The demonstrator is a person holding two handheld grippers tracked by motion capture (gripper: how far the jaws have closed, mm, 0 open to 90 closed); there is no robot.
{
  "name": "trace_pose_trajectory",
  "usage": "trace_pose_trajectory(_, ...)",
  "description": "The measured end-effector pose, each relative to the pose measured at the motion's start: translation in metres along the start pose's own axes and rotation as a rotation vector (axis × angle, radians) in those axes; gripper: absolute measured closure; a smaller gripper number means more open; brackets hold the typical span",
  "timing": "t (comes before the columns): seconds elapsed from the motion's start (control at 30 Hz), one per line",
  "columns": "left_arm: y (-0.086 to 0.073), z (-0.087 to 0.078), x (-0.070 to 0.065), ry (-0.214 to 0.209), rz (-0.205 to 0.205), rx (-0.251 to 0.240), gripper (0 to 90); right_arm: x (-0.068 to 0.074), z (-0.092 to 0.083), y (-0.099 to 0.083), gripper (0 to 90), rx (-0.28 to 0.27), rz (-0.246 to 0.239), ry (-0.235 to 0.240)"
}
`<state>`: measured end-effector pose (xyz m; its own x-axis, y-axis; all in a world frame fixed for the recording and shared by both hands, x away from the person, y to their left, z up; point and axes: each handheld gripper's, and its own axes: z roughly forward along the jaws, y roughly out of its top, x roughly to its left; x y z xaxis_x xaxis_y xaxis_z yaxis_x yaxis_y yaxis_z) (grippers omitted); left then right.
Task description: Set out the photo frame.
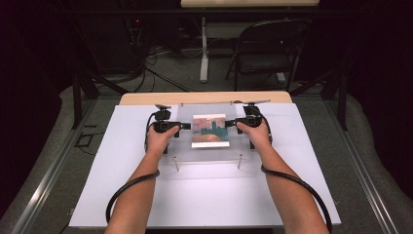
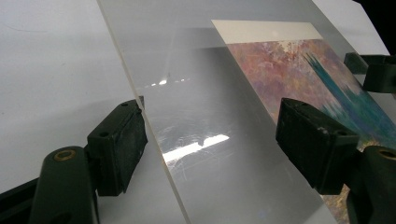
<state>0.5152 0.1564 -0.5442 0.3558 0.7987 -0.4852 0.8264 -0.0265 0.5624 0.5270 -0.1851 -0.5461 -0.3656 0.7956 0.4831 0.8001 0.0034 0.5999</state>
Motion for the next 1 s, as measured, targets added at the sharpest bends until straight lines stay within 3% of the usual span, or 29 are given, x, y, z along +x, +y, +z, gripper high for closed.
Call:
trace_pose_trajectory(0.07, 0.0, 0.0, 0.001, -0.017, -0.014, 0.008, 24.3, 0.0, 0.0, 0.0, 29.5, 0.001, 0.002, 0.001)
trace_pose_trajectory(0.7, 0.002, -0.002, 0.0, -0.014, -0.005, 0.015, 26.7, 0.001, -0.002, 0.001, 31.9, 0.002, 0.004, 0.0)
trace_pose_trajectory(0.9, 0.004, -0.012, 0.0, -0.016, -0.007, -0.031, 31.7, 0.004, -0.009, 0.004, 35.9, -0.019, -0.006, 0.002)
trace_pose_trajectory(1.0, 0.005, -0.018, -0.002, -0.016, 0.0, -0.054, 34.3, 0.01, -0.014, 0.006, 36.3, -0.049, -0.035, 0.003)
